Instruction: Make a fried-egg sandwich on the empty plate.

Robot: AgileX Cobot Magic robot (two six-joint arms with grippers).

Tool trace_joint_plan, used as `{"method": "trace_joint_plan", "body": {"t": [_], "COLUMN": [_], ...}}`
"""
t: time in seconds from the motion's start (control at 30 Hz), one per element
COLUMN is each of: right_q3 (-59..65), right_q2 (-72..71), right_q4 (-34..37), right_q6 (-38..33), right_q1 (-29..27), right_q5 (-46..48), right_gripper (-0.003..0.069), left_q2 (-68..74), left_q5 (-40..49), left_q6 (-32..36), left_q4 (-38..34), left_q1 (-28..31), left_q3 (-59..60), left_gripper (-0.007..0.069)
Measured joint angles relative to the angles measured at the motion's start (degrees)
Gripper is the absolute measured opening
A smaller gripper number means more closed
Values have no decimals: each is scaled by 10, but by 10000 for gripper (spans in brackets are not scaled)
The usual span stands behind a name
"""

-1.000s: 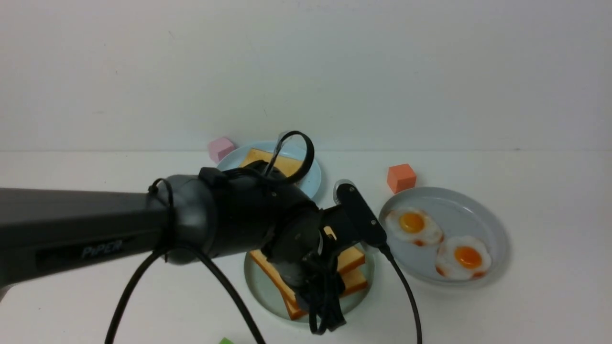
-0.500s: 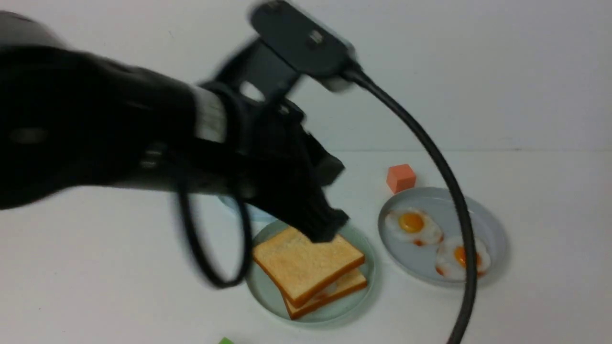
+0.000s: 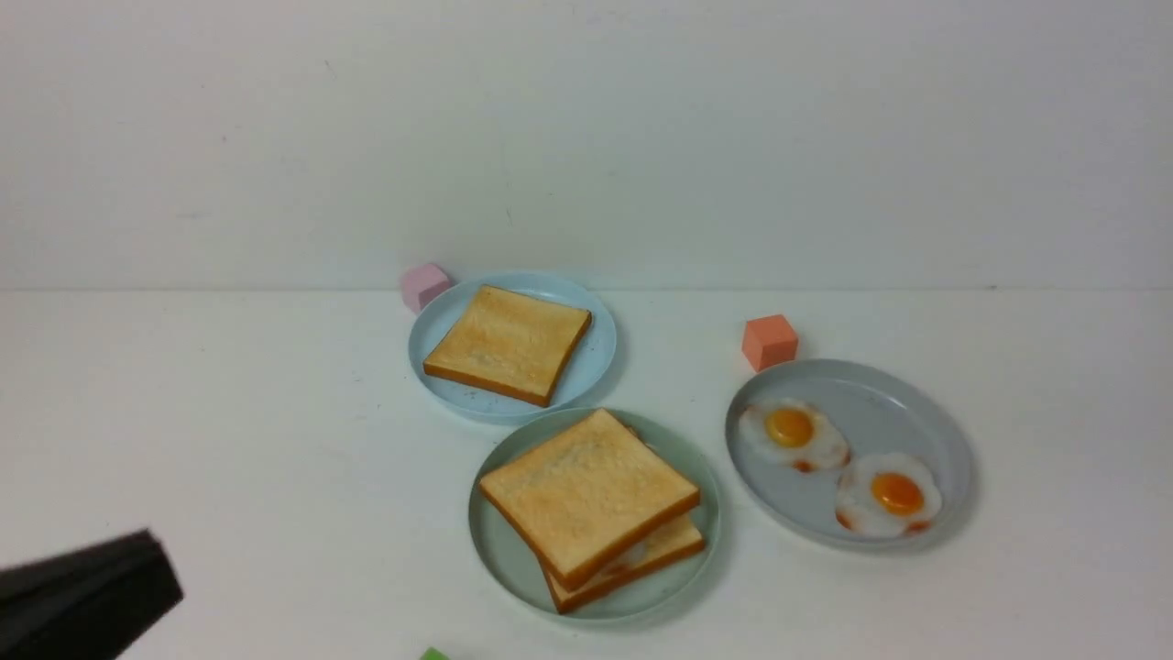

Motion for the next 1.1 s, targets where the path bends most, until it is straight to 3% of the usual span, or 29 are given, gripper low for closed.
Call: {"method": "trace_joint_plan", "body": {"t": [0.2, 0.7, 0.9, 1.03, 1.07, 1.1], "right_q3": [0, 0, 1, 83, 91, 162], "right_q2": [0, -1, -17, -75, -75, -106], "right_q4": [7, 12, 12, -3, -3, -12], "right_q6": [0, 0, 0, 0, 0, 0], "right_q1": [0, -4, -77, -180, -180, -222], "right_q5": [0, 0, 0, -52, -59, -130], "right_gripper": [103, 117, 119, 22, 16, -6], "left_q2": [-91, -95, -95, -95, -95, -95], "left_q5": [-42, -15, -10, -10, -10, -10], "left_q6": [0, 0, 0, 0, 0, 0], "left_q4": [0, 0, 0, 0, 0, 0], "left_q1": [0, 0, 0, 0, 0, 0], "left_q3": [103, 150, 154, 154, 154, 154], "left_gripper": [-13, -13, -13, -13, -13, -13]}}
